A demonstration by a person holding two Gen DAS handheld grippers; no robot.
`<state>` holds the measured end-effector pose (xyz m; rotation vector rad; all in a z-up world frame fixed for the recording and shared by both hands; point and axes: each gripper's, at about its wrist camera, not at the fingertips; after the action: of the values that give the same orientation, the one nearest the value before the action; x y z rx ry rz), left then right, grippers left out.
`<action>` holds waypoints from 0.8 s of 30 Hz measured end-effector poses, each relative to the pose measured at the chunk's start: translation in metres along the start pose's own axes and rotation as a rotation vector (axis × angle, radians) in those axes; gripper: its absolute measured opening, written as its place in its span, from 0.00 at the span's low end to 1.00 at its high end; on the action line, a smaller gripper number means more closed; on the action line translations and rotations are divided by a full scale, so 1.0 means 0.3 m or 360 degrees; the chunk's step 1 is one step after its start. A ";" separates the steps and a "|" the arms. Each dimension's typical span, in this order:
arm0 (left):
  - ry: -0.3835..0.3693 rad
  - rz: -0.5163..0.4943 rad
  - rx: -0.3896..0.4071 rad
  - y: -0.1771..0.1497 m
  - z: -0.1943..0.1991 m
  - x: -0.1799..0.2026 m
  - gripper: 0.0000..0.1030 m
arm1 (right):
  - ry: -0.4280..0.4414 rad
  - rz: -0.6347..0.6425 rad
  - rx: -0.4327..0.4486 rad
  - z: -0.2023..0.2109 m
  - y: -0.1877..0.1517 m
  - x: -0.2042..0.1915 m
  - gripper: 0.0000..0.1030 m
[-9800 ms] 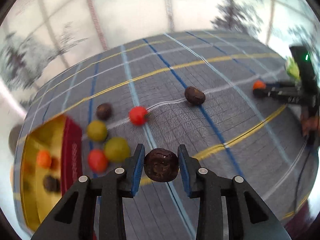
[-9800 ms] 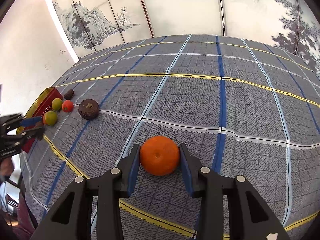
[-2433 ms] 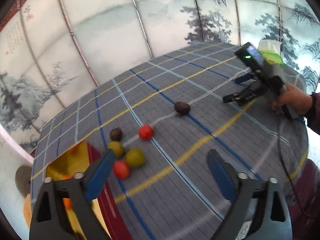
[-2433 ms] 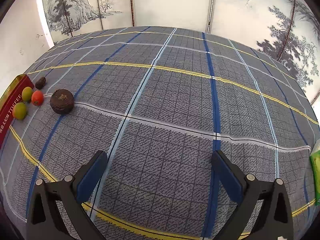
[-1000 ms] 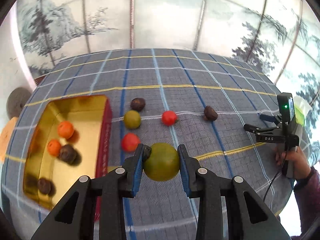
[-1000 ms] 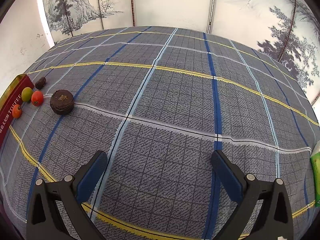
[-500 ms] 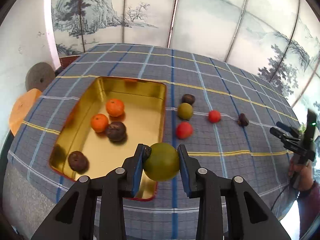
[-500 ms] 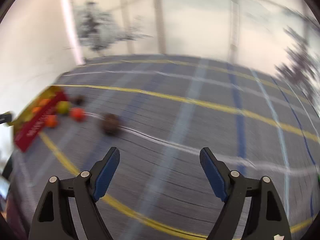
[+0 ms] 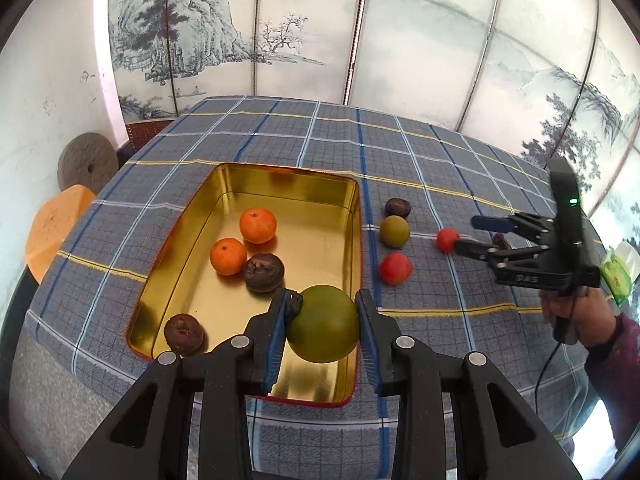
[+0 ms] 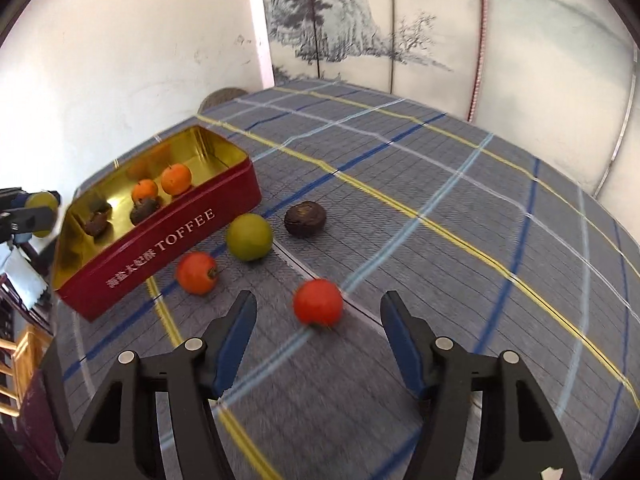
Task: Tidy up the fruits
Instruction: 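Release the green fruit into the tin with the left gripper while the right gripper grasps a red tomato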
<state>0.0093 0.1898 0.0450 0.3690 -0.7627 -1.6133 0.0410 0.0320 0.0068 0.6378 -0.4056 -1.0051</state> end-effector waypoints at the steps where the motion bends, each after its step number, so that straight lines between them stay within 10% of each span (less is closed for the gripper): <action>1: 0.0002 0.0001 0.0002 0.003 -0.002 -0.006 0.33 | -0.0004 0.0004 -0.0029 -0.023 0.005 0.000 0.59; 7: 0.0012 -0.0012 0.0011 0.021 -0.013 -0.021 0.33 | 0.0007 -0.0029 -0.0134 -0.110 0.004 0.011 0.27; 24: -0.0005 0.0028 -0.0074 0.035 -0.129 -0.060 0.34 | 0.0040 -0.0182 -0.0059 0.005 -0.132 -0.024 0.27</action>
<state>0.0450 0.1966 0.0204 0.3257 -0.7276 -1.6127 0.0110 0.0229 -0.0183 0.6456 -0.3304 -1.1098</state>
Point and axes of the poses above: each gripper's, at about its wrist camera, not at the fingertips, and z roughly against the way its jaws point, x to its right, y to its top, and after that the axes turned 5 degrees about -y, right-handed
